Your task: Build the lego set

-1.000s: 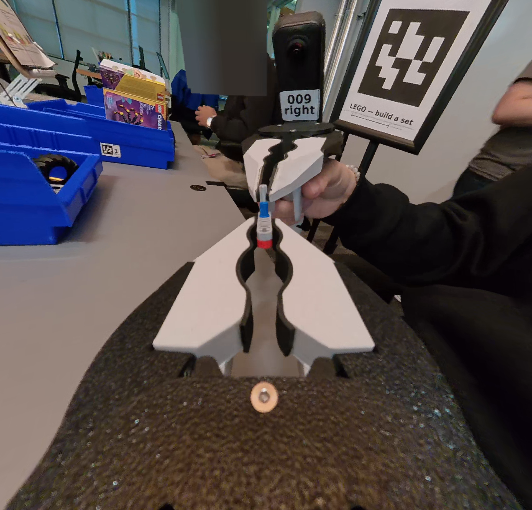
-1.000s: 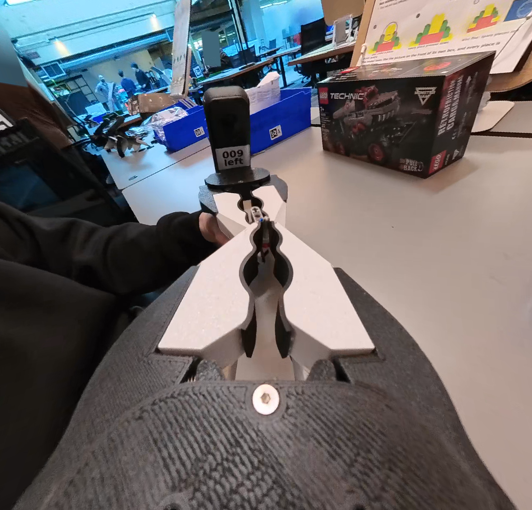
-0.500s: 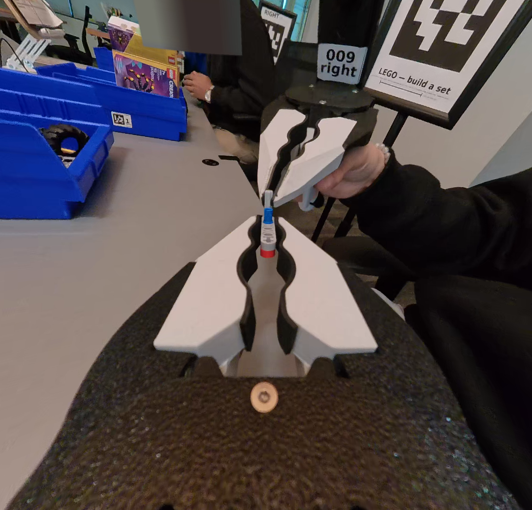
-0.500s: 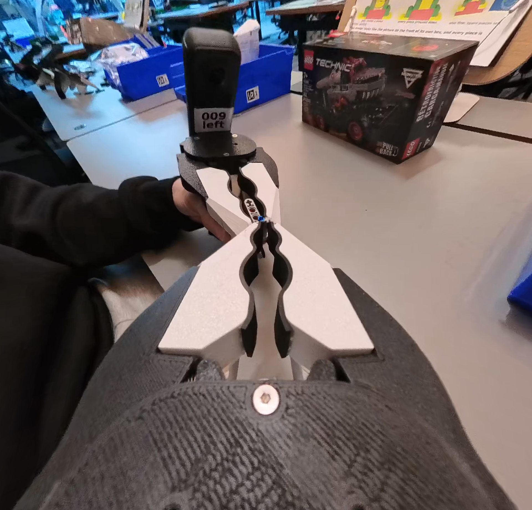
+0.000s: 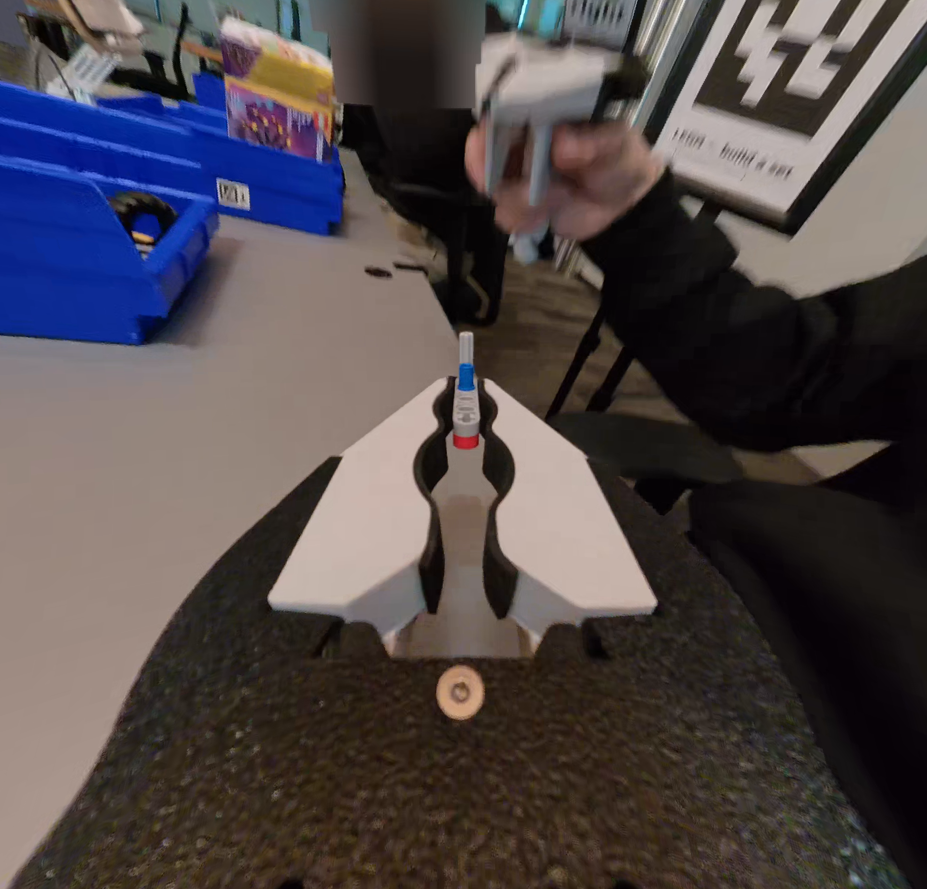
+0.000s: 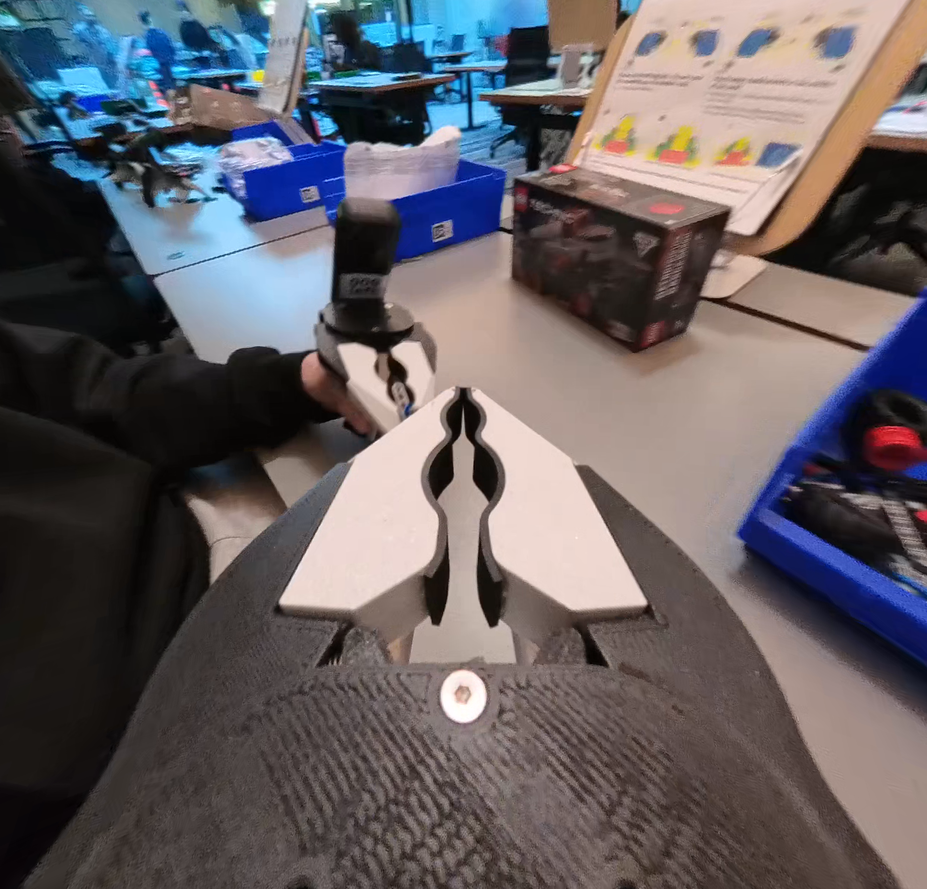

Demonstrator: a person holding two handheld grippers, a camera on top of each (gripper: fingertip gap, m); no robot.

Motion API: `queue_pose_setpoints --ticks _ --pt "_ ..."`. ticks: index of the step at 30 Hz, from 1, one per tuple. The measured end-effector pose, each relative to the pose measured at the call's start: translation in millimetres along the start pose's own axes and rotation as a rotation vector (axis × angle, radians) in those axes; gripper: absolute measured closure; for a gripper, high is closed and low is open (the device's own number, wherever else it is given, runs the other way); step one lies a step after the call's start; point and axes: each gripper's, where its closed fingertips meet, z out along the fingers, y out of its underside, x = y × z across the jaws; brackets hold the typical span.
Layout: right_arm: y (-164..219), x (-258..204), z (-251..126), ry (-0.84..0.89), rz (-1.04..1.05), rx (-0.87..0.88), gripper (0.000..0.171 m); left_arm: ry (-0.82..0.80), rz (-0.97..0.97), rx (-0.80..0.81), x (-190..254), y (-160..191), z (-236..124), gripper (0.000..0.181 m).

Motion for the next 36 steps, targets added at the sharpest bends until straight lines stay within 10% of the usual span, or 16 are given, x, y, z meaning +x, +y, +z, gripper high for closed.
queue_pose_setpoints --ticks 7,18,36 --pt "3 -57 69 -0.264 0.058 0.147 0.158 0.177 -0.048 0.272 36 -27 -33 0.176" --pt "15 -88 128 -0.511 0.06 0.058 0.168 -0.037 0.011 0.331 27 -22 -79 0.176" --pt "29 -64 143 -0.39 0.066 0.024 0.17 -0.202 -0.092 0.166 -1 -10 -72 0.175"
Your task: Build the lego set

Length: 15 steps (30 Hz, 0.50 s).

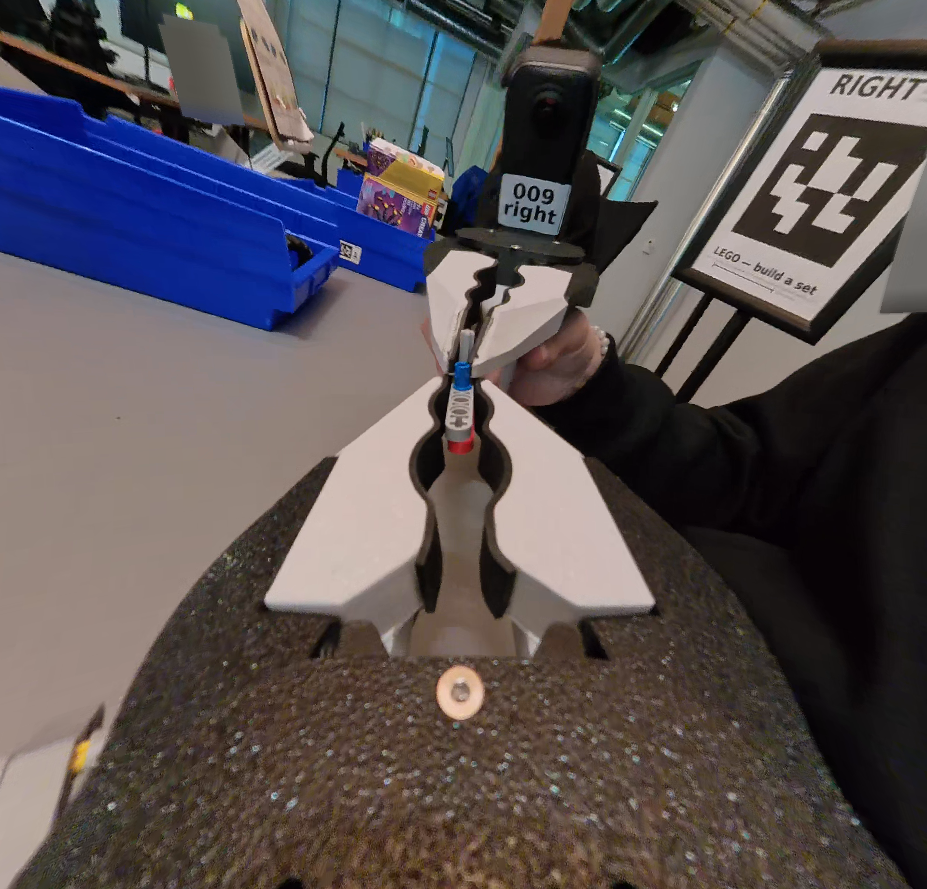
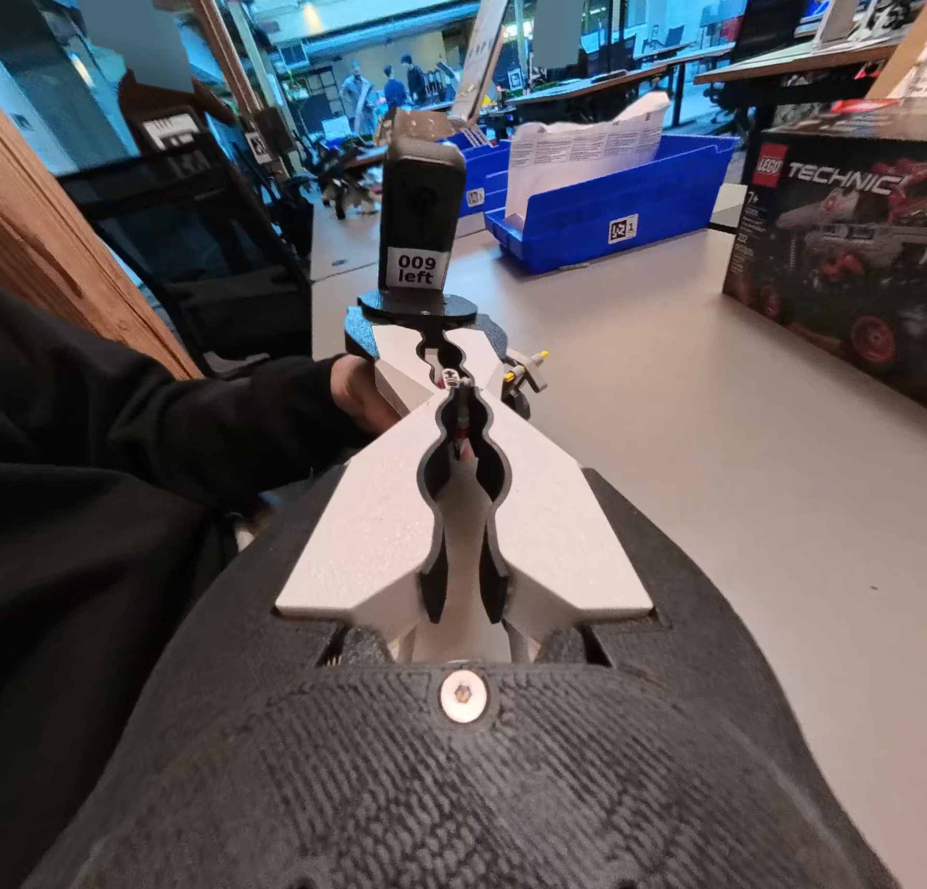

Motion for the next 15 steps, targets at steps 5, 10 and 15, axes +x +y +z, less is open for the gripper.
queue_pose_setpoints --ticks 5,10,15 --pt "9 8 -14 0.048 -0.023 -0.068 0.17 -0.02 -0.031 -0.072 -6 11 14 0.175" --pt "-48 64 -122 0.366 0.01 0.211 0.168 -0.014 -0.043 -0.229 13 41 18 0.176" --pt "-44 63 -145 0.133 0.284 0.456 0.169 -0.083 -0.063 -0.23 -8 42 19 0.176"
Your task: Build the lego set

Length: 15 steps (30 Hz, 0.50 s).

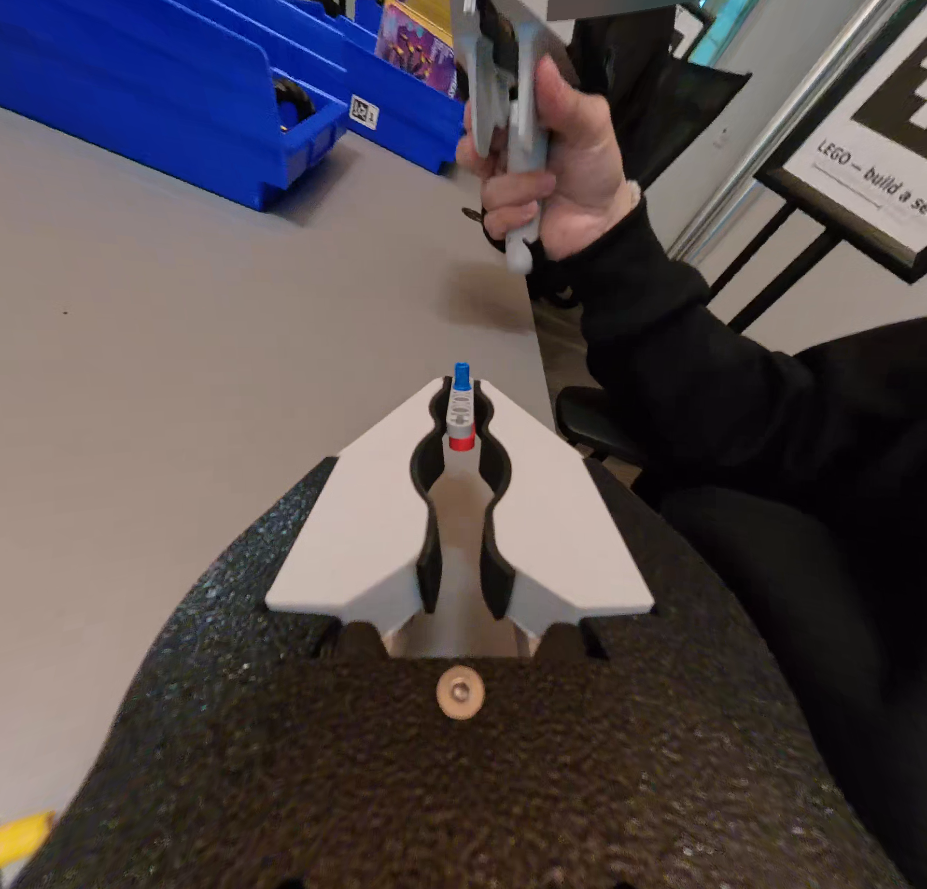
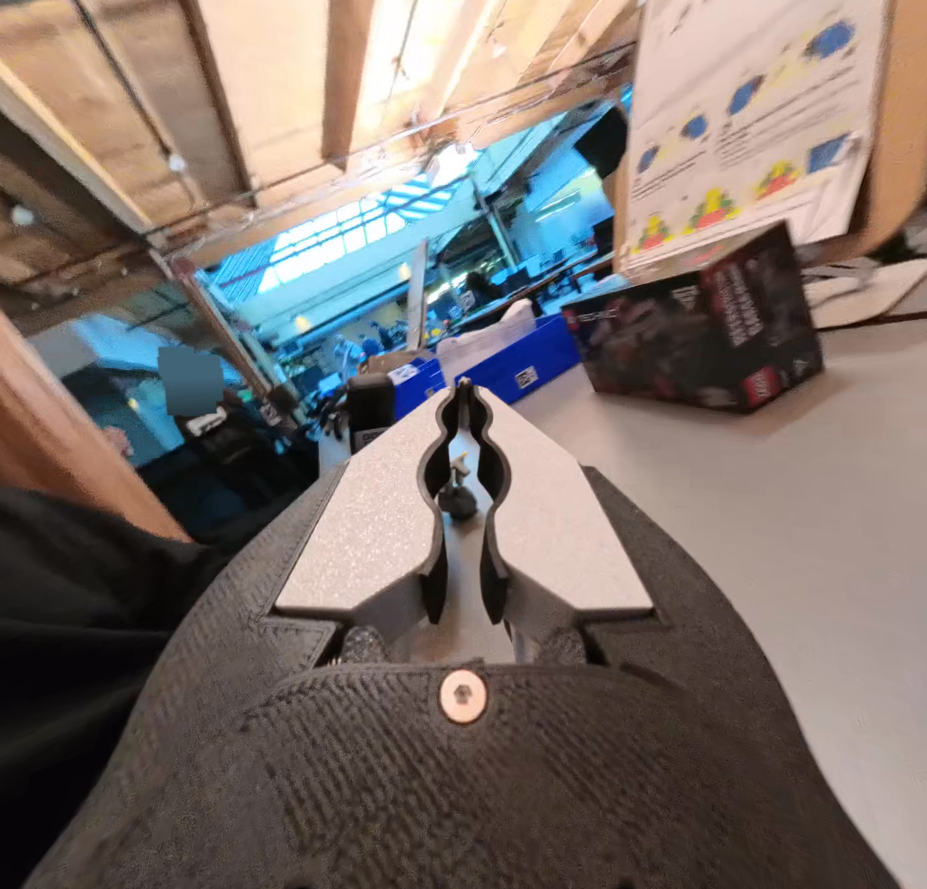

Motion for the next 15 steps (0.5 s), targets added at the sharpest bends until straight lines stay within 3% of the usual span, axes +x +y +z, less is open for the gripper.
queue_pose_setpoints --ticks 4,7,11,15 --pt "-4 14 -16 0.004 0.111 0.064 0.169 0.005 -0.03 0.041 -5 -6 -3 0.176" --pt "-1 38 -31 0.123 0.104 0.05 0.168 0.007 -0.021 0.043 -4 -7 -3 0.176" --pt "-22 122 -70 0.626 -0.113 -0.031 0.168 0.02 0.002 0.044 0 -6 -3 0.176" --pt "-59 198 -87 0.902 -0.227 -0.173 0.162 0.027 0.026 0.037 3 -5 -2 0.176"
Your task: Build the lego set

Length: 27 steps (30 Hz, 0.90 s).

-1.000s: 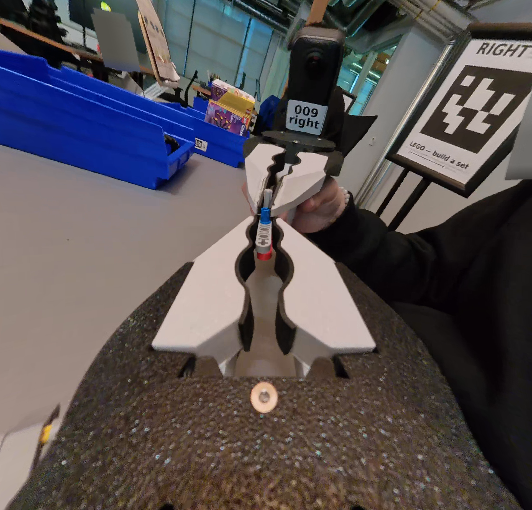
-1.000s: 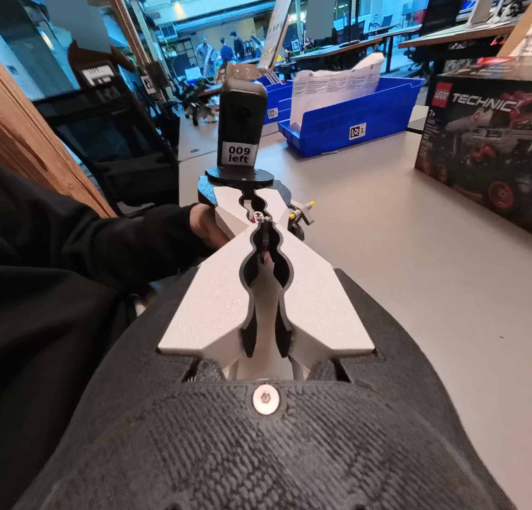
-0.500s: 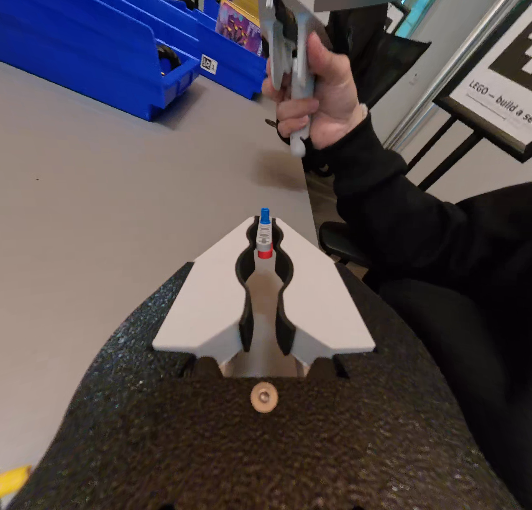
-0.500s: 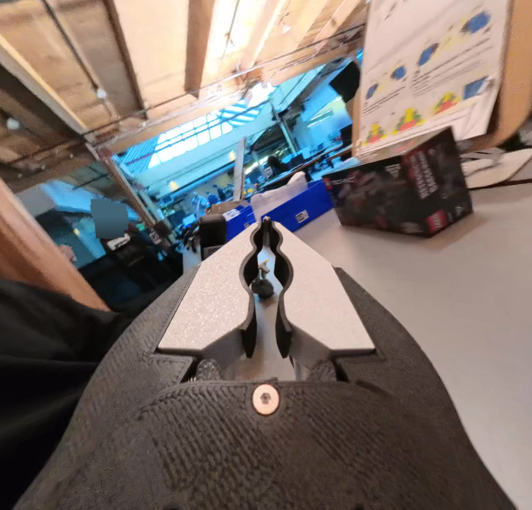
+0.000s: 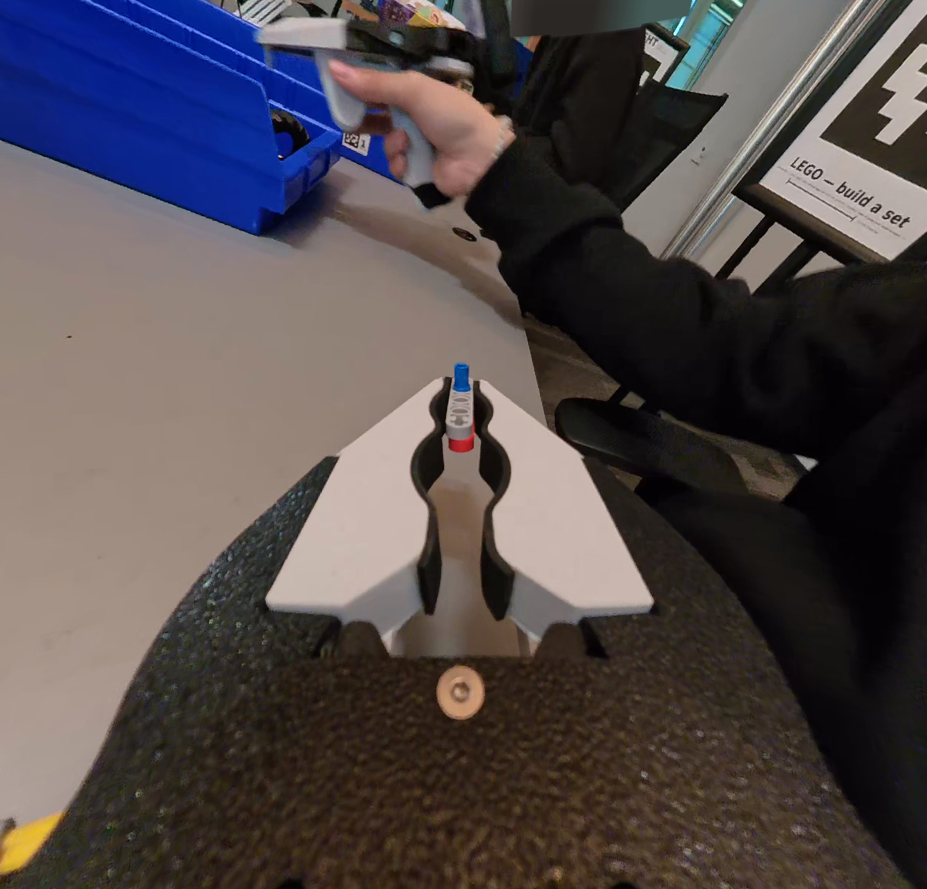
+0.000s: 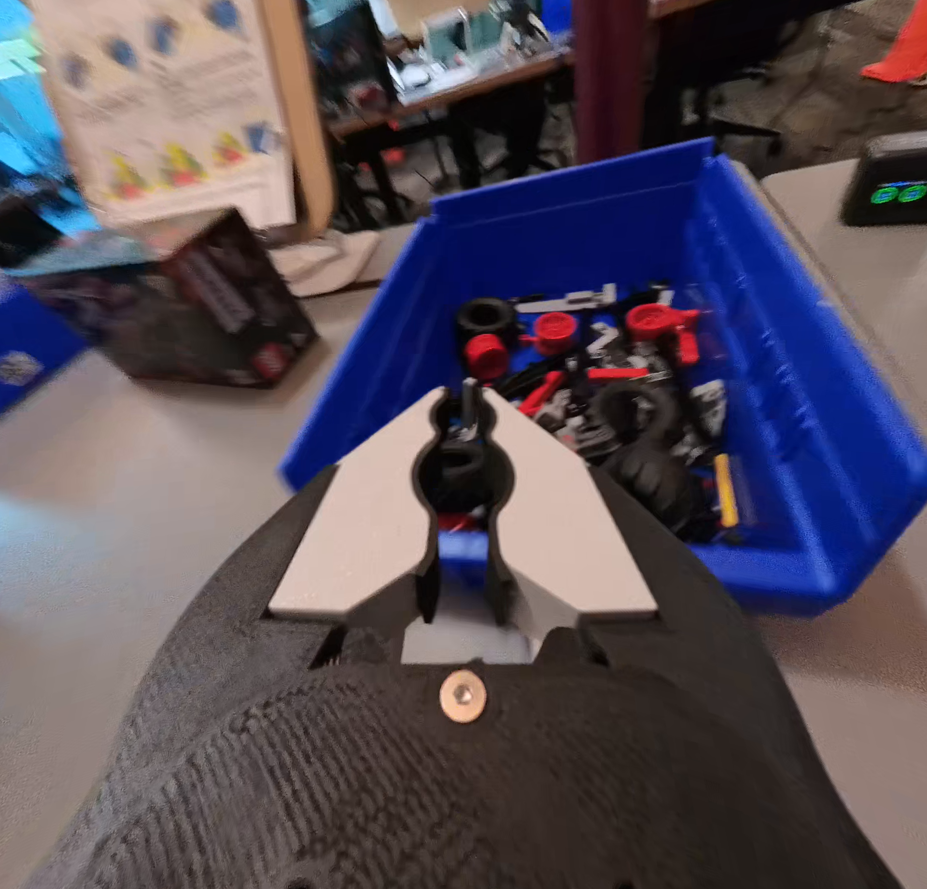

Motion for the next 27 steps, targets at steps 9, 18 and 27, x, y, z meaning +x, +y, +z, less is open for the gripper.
queue_pose_setpoints --ticks 9,18,27 --pt "-2 18 21 0.072 -0.077 -0.085 0.08 0.029 0.043 0.118 4 -16 -9 0.177" --pt "79 -285 -90 -0.96 -0.442 -0.097 0.139 -0.091 0.109 0.05 -5 -10 -8 0.176" --pt "117 -316 -89 -1.099 -0.417 -0.185 0.158 -0.201 0.264 -0.099 -3 1 -7 0.177"
